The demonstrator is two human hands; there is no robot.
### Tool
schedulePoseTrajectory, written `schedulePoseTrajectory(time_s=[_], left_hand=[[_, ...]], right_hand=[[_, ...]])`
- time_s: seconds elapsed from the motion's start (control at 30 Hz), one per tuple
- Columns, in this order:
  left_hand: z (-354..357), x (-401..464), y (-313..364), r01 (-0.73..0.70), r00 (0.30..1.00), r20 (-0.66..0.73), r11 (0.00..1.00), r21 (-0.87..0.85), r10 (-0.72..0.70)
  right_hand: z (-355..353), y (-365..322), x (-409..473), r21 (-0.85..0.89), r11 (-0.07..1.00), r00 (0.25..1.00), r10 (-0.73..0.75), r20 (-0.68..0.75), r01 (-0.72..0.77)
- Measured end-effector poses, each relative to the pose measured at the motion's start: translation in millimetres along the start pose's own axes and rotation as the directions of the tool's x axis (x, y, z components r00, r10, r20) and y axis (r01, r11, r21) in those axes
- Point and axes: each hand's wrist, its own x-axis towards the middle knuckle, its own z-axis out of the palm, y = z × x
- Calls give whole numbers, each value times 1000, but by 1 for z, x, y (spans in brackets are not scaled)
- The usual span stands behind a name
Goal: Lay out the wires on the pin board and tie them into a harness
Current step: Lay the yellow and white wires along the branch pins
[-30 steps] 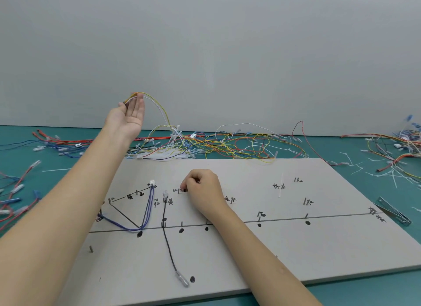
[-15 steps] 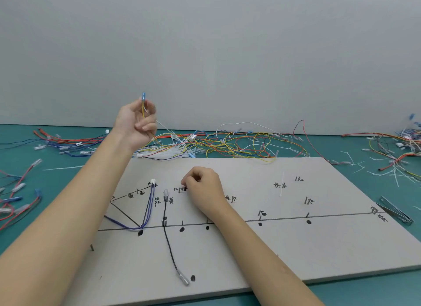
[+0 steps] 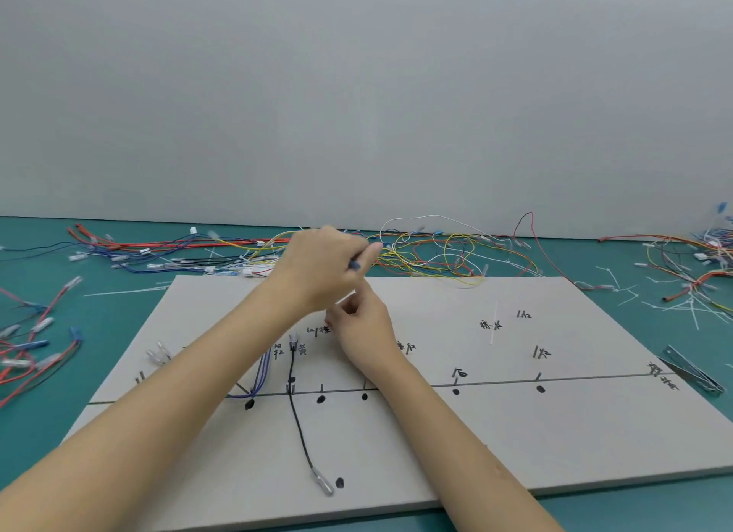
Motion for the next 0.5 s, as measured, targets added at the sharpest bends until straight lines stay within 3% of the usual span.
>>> schedulePoseTrajectory(time_s=[0.07, 0.17, 0.27, 0.4, 0.5], left_hand=[[12, -5, -4, -84, 991, 111, 993, 87, 74], [23, -13, -9, -102, 982, 179, 966, 236, 60], [22, -18, -11, -128, 989, 107, 953, 274, 102], [19, -24, -6, -133, 976, -102, 899, 416, 192], [19, -26, -7, -55, 982, -135, 887, 459, 130]], right_hand=[[-1, -1, 2, -33, 999, 1000, 1, 10, 0], [0, 0, 3, -62, 998, 1000, -6, 8, 6], [1, 1, 3, -48, 999, 1000, 2, -3, -2], [0, -1, 2, -32, 999, 1000, -25, -5, 25], [0, -3, 0, -48, 999, 1000, -5, 4, 6]])
